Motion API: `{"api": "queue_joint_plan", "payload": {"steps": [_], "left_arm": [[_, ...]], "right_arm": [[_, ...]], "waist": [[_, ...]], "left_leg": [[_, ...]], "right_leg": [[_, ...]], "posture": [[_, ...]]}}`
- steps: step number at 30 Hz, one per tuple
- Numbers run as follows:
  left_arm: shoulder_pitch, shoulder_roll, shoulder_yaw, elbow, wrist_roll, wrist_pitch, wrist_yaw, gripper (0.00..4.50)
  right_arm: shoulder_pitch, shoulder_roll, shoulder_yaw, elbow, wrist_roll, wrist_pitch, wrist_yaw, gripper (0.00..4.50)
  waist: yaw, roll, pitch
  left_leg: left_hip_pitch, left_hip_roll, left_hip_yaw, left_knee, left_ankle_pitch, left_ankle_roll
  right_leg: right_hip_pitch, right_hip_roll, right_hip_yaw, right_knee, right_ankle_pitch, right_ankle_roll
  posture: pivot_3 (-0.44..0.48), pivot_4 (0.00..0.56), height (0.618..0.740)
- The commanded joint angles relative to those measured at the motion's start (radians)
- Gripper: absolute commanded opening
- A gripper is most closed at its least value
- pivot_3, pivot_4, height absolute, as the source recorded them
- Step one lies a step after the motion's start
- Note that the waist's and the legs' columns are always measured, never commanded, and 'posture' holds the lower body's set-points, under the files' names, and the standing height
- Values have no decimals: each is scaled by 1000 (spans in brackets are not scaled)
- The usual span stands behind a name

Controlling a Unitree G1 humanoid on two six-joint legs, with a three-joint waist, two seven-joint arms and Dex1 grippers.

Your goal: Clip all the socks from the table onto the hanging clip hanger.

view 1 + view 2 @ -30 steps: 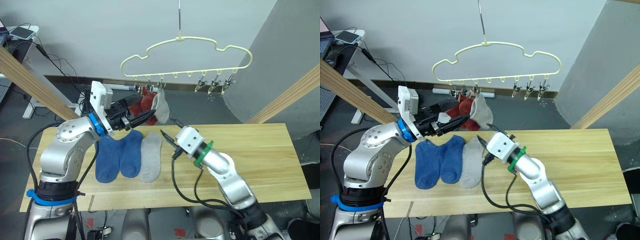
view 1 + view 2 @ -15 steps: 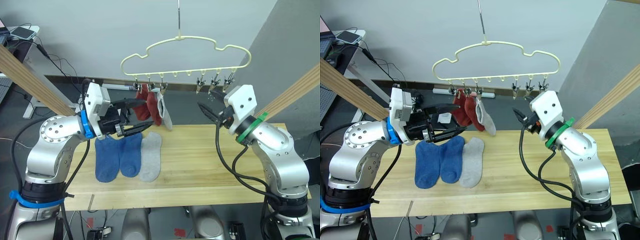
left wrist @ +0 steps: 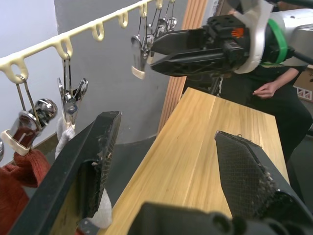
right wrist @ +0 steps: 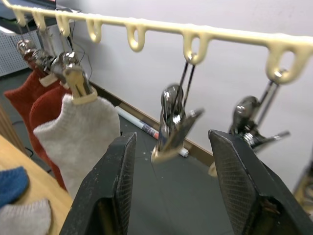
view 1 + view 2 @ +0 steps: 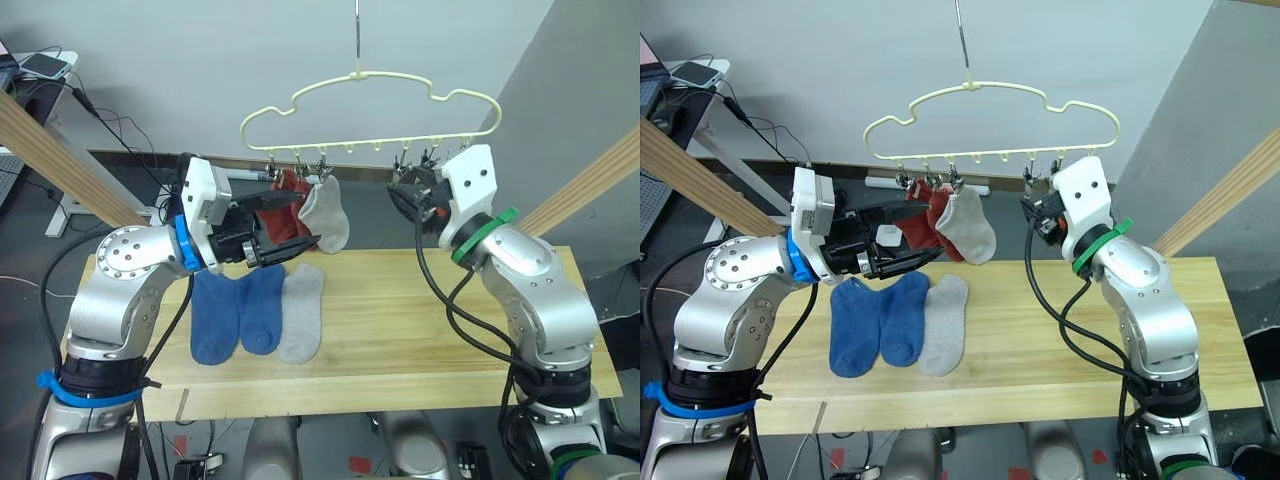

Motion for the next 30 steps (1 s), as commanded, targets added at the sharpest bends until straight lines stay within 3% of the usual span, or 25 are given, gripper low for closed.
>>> {"api": "queue_joint_plan", "payload": {"steps": [1,7,10,30], "left_arm": [[-12,-4,0,-31,-8,-10,2,3459],[-24,-13,-8,-20,-1,-14,1,3459],[-26,-17,-14,-14,7,-20,1,3459],[-5,-21,-22,16,30,-52,-5,3459]], "right_arm": [[-29,18,9,-15,8,-17,-23,2425],[-39,66,18,-3,6,-40,-62,2425],[-37,77,24,0,6,-43,-68,1868],[-73,176,36,78,2,-115,-153,1868]], "waist": [[-2,0,0],[-5,0,0],[-5,0,0],[-6,0,0]], "left_leg": [[0,0,0,0,0,0],[0,0,0,0,0,0],[0,0,0,0,0,0],[0,0,0,0,0,0]], "right_leg": [[0,0,0,0,0,0],[0,0,0,0,0,0],[0,0,0,0,0,0],[0,0,0,0,0,0]], "posture": [[-211,329,732],[-215,325,732],[-215,325,732],[-217,324,732]]}}
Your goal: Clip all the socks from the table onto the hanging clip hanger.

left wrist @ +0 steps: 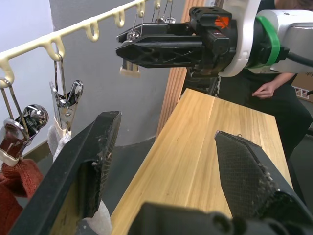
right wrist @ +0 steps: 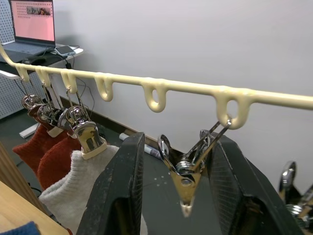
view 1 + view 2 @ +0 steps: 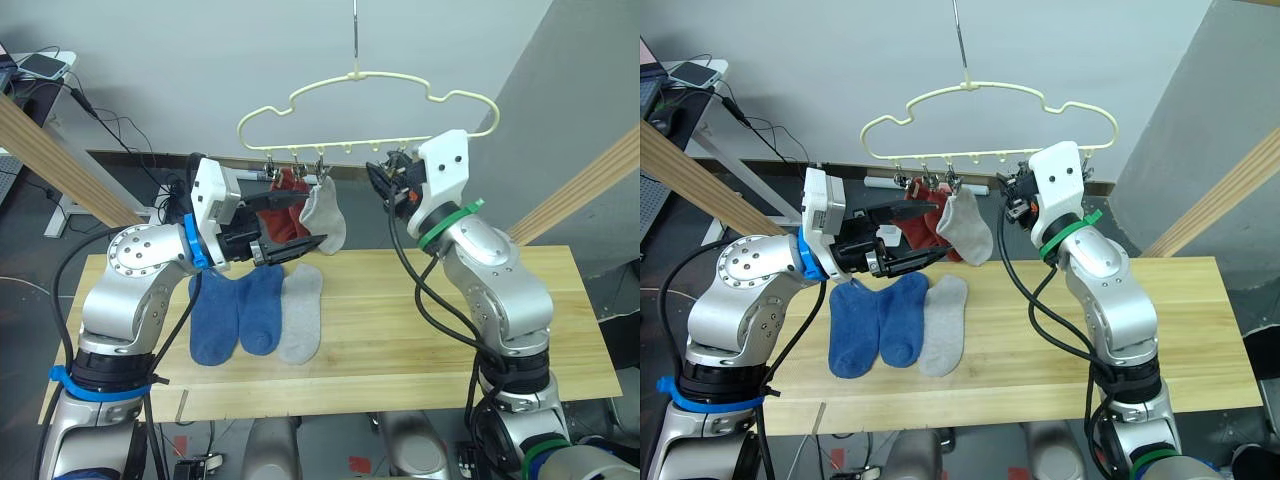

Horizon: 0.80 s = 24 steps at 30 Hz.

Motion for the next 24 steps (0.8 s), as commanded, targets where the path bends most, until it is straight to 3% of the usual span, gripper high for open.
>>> {"api": "queue_joint_plan", "payload": {"steps": [1,16,24], "left_arm": [[13,1,5,-16,2,-20,-3,3459],[43,-4,13,-15,11,-23,10,3459],[109,-16,26,-42,18,-4,74,3459]], "right_arm": [[-15,9,-5,-20,3,-27,-12,1868],[-16,44,-21,-9,13,-49,-36,1868],[-17,47,-22,-5,13,-49,-38,74]], "waist": [[0,0,0],[0,0,0],[0,0,0]], "left_leg": [[0,0,0,0,0,0],[0,0,0,0,0,0],[0,1,0,0,0,0]], "right_leg": [[0,0,0,0,0,0],[0,0,0,0,0,0],[0,0,0,0,0,0]], "posture": [[-217,324,732],[-214,323,732],[-213,324,732]]}}
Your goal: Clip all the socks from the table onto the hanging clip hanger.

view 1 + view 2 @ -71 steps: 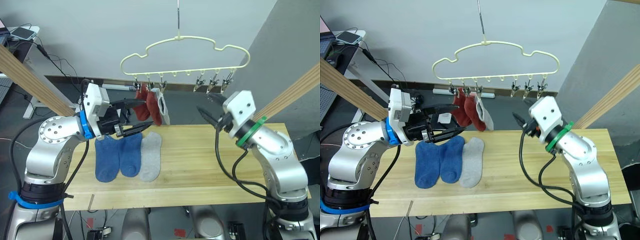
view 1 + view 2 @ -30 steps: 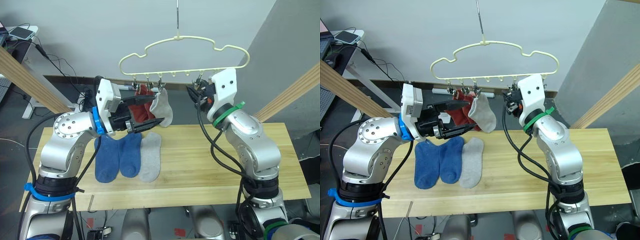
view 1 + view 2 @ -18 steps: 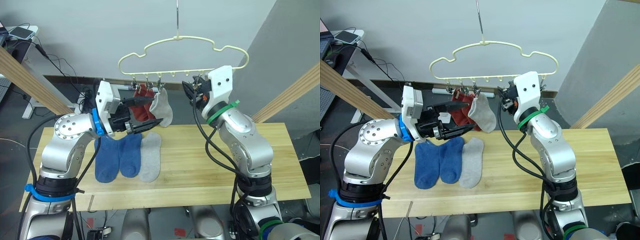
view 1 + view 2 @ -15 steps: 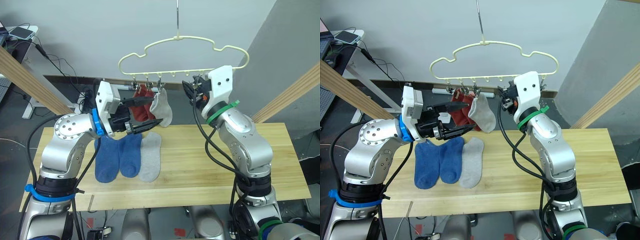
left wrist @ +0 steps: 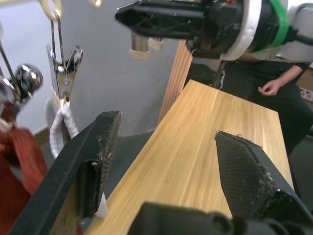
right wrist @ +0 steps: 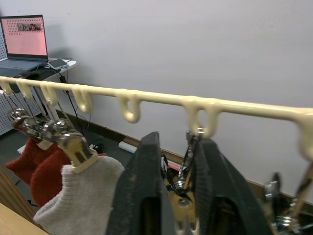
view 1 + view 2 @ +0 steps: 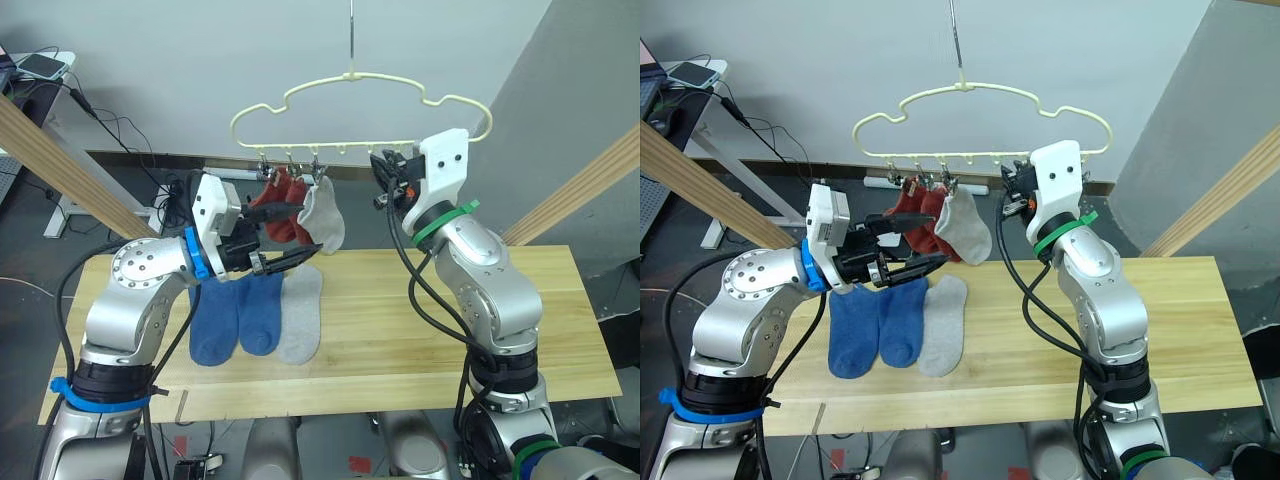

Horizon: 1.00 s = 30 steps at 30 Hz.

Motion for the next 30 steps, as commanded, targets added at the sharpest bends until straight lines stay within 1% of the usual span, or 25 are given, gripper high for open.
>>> {"api": "queue_joint_plan", "payload": {"steps": [1,6,8,10,11,13,14,17,18,21,26,30], "left_arm": [[48,-16,23,-53,14,-2,61,3459],[191,-54,-1,-107,98,-5,193,3459],[273,-98,-30,-139,134,6,266,3813],[326,-133,-60,-156,167,15,314,4256],[349,-150,-88,-153,207,3,341,4423],[379,-193,-132,-135,272,-9,405,4423],[385,-221,-149,-118,305,-13,447,4423],[376,-284,-175,-51,346,-19,507,4423],[366,-289,-187,-27,361,-26,505,4423],[308,-333,-196,64,405,-42,557,4423],[252,-386,-192,156,435,-53,609,4423],[236,-417,-187,201,449,-10,647,4423]], "right_arm": [[-16,4,-6,-21,12,-24,-2,18],[-16,4,-7,-22,14,-24,-4,18],[-16,5,-7,-21,15,-23,-4,0],[-16,5,-6,-19,15,-24,-4,0],[-17,6,-6,-17,17,-23,-3,0],[-19,7,-5,-16,19,-20,-2,0],[-20,8,-5,-14,20,-20,-1,0],[-23,7,-3,-16,23,-14,1,0],[-22,6,-2,-17,23,-11,2,0],[-19,4,-1,-20,24,-4,1,0],[-18,3,4,-25,25,9,1,0],[-14,7,7,-33,28,19,-2,0]], "waist": [[0,0,0],[-1,0,0],[-2,0,0],[-1,0,0],[-1,0,0],[1,0,0],[1,0,0],[0,0,0],[-1,0,0],[-2,0,0],[-2,0,0],[-4,0,0]], "left_leg": [[0,0,0,0,0,0],[0,1,0,0,0,0],[0,2,0,0,0,0],[0,4,0,0,0,0],[0,4,0,0,0,0],[0,4,0,0,0,0],[0,4,0,0,0,0],[0,1,1,0,0,1],[0,0,1,0,0,1],[0,-1,0,0,0,1],[0,-1,1,0,0,1],[0,-1,1,0,0,1]], "right_leg": [[0,0,0,0,0,0],[0,0,1,0,0,0],[0,-1,1,0,0,0],[0,-1,2,0,0,0],[0,-1,1,0,0,0],[0,-1,1,0,0,0],[0,-1,1,0,0,0],[0,-1,2,1,0,0],[0,-1,1,1,1,0],[0,0,1,1,1,0],[0,0,1,0,1,0],[0,0,1,0,1,0]], "posture": [[-213,324,732],[-220,327,732],[-220,327,732],[-220,327,732],[-218,331,732],[-220,334,732],[-220,334,732],[-238,340,732],[-238,340,732],[-245,343,732],[-256,343,732],[-263,345,732]]}}
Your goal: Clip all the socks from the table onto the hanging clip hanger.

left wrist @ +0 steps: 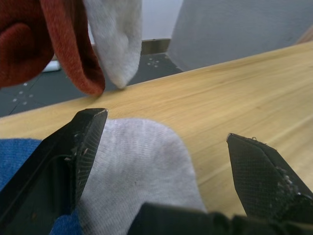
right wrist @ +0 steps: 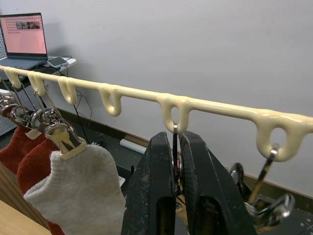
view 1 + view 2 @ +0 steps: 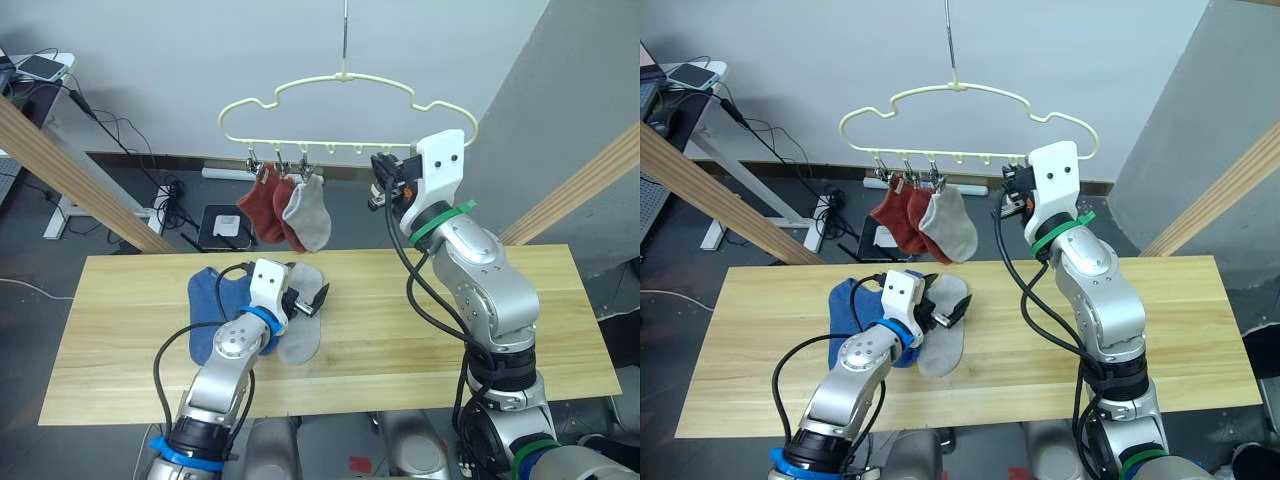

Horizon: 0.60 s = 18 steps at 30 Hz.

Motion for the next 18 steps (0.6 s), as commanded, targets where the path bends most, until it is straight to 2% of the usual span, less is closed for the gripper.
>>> {"api": "queue_joint_plan", "payload": {"steps": [1,7,8,9,18], "left_arm": [[4,-15,-3,15,20,22,29,4423],[1,-10,-40,38,59,85,26,4423],[1,-11,-37,39,62,99,30,4049],[0,-11,-36,39,64,109,33,3911],[-6,18,-39,47,82,138,10,1549]], "right_arm": [[-6,3,6,-53,18,10,2,0],[-1,3,4,-63,23,25,-4,0],[0,3,3,-64,23,27,-4,0],[0,3,3,-65,23,28,-5,0],[-2,8,-3,-66,23,29,-12,0]], "waist": [[-1,0,0],[-3,0,0],[-3,0,0],[-3,0,0],[-4,0,0]], "left_leg": [[0,0,0,0,0,0],[0,0,0,0,0,0],[0,0,0,0,0,0],[0,0,0,0,0,0],[0,0,0,0,0,0]], "right_leg": [[0,0,0,0,0,0],[0,0,0,1,0,0],[0,0,0,0,0,0],[0,0,0,0,0,0],[0,0,0,0,0,0]], "posture": [[-267,345,732],[-278,346,732],[-280,344,732],[-280,344,732],[-286,340,732]]}}
